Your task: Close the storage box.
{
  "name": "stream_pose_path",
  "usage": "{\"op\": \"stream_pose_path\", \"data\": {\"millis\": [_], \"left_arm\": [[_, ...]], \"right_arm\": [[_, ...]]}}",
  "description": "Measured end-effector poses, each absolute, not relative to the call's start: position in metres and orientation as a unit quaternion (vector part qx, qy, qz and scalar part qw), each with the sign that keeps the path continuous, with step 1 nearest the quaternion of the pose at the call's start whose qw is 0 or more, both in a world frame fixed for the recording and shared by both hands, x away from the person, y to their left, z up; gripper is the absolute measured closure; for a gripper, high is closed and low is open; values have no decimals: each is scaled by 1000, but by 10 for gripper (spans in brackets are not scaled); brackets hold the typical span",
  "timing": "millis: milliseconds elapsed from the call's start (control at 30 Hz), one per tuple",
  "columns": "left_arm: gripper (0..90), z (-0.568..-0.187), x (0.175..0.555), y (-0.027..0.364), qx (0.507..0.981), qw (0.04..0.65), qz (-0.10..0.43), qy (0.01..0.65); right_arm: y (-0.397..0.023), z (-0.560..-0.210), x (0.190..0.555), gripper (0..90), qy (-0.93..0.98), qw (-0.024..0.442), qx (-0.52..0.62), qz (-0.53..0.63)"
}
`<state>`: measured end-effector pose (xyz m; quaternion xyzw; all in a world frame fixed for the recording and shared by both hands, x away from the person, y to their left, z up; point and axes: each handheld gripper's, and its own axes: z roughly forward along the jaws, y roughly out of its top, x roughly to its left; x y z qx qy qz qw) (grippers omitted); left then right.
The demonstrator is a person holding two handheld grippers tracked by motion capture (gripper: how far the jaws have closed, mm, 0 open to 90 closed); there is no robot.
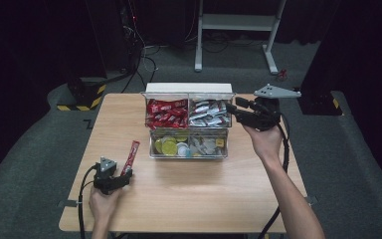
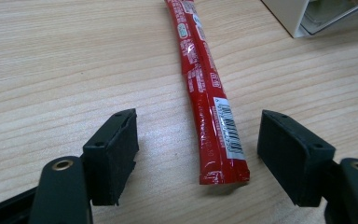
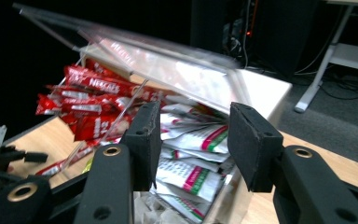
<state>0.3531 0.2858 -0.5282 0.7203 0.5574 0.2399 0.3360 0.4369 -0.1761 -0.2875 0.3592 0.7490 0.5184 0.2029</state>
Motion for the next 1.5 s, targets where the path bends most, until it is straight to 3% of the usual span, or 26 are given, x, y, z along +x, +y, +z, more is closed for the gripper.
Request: {"op": "stream_pose_path", "data": {"millis": [233,900,1100,1500], "left_arm": [[292,-528,353,286,720,336,241,557],[292,-528,353,286,719,336,241,558],[292,-528,353,286,719,336,241,558],[292,-529,353,286,717,339,242,559]], "right_arm": [[-183,-276,441,518,740,221,368,518],[-173,-273,441,494,756,216,336,518],[-166,-275,433,536,762,219,320,519],[-159,-311,429,537,776,196,327,502]]}}
